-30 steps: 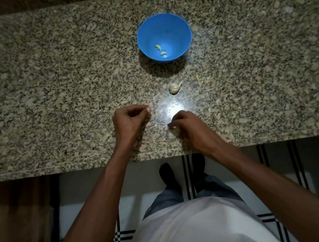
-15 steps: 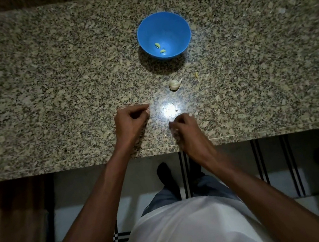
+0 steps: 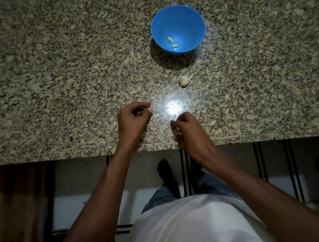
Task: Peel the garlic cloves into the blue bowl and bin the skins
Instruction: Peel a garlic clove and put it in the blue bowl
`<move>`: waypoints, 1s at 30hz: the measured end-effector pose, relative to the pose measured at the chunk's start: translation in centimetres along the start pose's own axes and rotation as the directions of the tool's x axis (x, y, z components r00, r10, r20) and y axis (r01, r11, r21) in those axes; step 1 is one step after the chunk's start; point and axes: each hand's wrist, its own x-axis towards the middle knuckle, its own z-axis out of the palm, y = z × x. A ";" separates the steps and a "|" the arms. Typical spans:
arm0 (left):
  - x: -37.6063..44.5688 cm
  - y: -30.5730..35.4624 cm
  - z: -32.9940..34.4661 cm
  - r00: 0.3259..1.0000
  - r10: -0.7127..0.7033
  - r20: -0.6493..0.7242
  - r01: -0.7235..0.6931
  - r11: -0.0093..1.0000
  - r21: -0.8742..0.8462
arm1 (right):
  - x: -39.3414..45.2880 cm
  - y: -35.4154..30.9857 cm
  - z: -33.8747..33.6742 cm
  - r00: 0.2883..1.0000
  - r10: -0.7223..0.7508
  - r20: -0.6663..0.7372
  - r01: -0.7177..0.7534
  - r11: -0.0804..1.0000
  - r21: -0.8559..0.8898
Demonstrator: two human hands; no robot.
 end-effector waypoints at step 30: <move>-1.6 -0.5 -0.4 0.996 -0.046 -0.072 0.042 0.997 -0.063 | 1.2 1.2 0.0 0.950 -0.301 0.084 0.311 0.892 -0.328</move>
